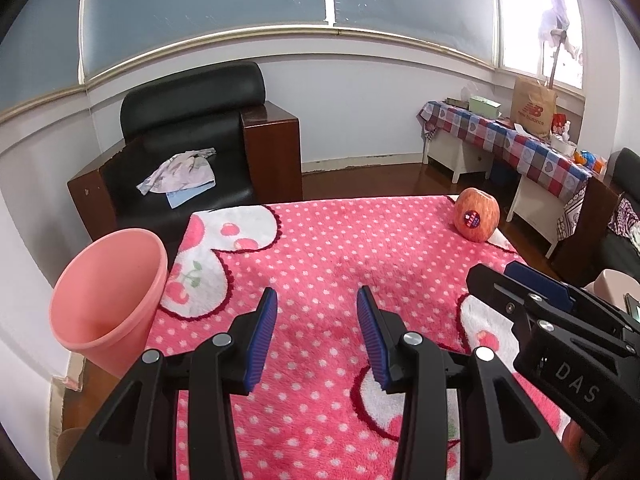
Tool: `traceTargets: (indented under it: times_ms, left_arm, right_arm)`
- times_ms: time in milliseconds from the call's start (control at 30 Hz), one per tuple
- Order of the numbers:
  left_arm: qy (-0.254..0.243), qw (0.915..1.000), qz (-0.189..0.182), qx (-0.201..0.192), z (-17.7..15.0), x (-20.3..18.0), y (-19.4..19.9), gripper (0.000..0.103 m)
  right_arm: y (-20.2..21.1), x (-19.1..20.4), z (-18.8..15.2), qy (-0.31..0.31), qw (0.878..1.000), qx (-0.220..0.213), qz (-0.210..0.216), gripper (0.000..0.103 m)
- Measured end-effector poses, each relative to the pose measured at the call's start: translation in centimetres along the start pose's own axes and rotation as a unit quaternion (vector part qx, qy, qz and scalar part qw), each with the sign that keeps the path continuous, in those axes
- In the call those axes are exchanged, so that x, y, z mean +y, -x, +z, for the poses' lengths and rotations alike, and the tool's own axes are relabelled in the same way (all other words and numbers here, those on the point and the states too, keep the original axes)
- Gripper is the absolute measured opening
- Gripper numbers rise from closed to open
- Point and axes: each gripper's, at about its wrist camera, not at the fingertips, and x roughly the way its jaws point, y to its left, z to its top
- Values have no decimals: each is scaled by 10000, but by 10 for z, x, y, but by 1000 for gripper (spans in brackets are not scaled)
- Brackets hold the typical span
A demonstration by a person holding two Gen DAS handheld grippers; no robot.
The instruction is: Collect trash
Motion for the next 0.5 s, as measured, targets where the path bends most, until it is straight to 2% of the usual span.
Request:
traceTargets:
  times_ms: [500]
  left_arm:
    - [-46,10000,-22,50,-3,-2,-7,41]
  right_arm:
    - [-7,-1,-2,-27,9999,96,8,44]
